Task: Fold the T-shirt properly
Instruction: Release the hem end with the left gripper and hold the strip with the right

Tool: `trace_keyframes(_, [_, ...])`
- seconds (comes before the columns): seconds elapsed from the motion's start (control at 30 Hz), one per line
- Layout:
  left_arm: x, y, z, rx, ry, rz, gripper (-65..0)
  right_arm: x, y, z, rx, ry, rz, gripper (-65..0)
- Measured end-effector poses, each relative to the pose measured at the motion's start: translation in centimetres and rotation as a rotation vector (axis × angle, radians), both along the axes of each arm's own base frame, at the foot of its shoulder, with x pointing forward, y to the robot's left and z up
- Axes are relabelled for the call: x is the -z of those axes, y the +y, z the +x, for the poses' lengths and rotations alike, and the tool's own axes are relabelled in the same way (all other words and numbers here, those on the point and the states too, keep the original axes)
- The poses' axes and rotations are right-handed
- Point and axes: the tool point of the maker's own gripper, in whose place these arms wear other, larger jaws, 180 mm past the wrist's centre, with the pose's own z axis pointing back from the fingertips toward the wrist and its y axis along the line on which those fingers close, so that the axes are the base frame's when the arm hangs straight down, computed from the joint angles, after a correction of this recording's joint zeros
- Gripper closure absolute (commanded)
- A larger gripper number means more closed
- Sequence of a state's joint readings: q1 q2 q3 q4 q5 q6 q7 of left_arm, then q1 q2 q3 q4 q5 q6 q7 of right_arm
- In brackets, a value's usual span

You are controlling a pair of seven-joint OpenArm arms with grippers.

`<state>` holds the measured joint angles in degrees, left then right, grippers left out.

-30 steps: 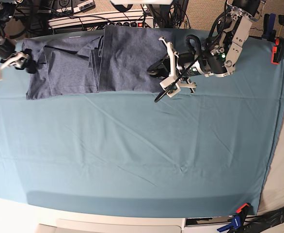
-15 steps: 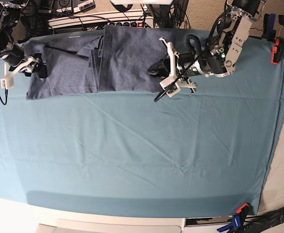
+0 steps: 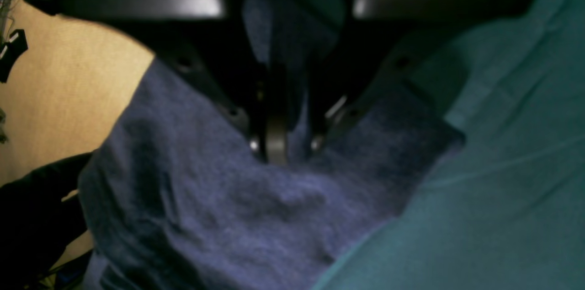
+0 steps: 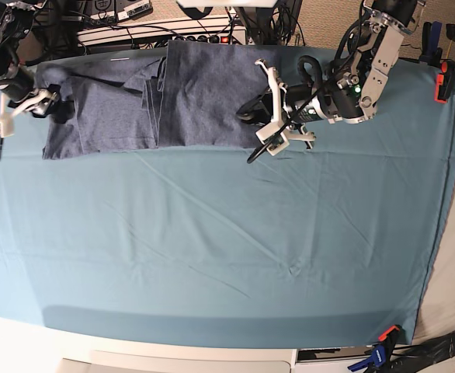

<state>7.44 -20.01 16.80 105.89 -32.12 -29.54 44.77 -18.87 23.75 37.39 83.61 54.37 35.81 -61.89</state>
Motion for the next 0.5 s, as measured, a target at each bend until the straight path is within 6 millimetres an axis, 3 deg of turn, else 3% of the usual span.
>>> trace_keyframes(0.13, [0.0, 0.0, 0.0, 0.0, 0.0, 0.0, -6.2, 0.3, 1.4, 0.2, -0.024, -0.006, 0.032, -42.1])
trace_keyframes(0.3, [0.0, 0.0, 0.0, 0.0, 0.0, 0.0, -6.2, 0.4, 1.7, 0.4, -0.033, -0.007, 0.036, -41.8])
trace_keyframes(0.33, [0.0, 0.0, 0.0, 0.0, 0.0, 0.0, -6.2, 0.4, 1.7, 0.4, -0.033, -0.007, 0.036, -39.2])
trace_keyframes(0.4, [0.0, 0.0, 0.0, 0.0, 0.0, 0.0, -6.2, 0.5, 1.7, 0.3, -0.035, -0.002, 0.037, -26.9])
trace_keyframes(0.5, [0.0, 0.0, 0.0, 0.0, 0.0, 0.0, -6.2, 1.0, 2.1, -0.1, -0.048, 0.029, 0.044, -2.9])
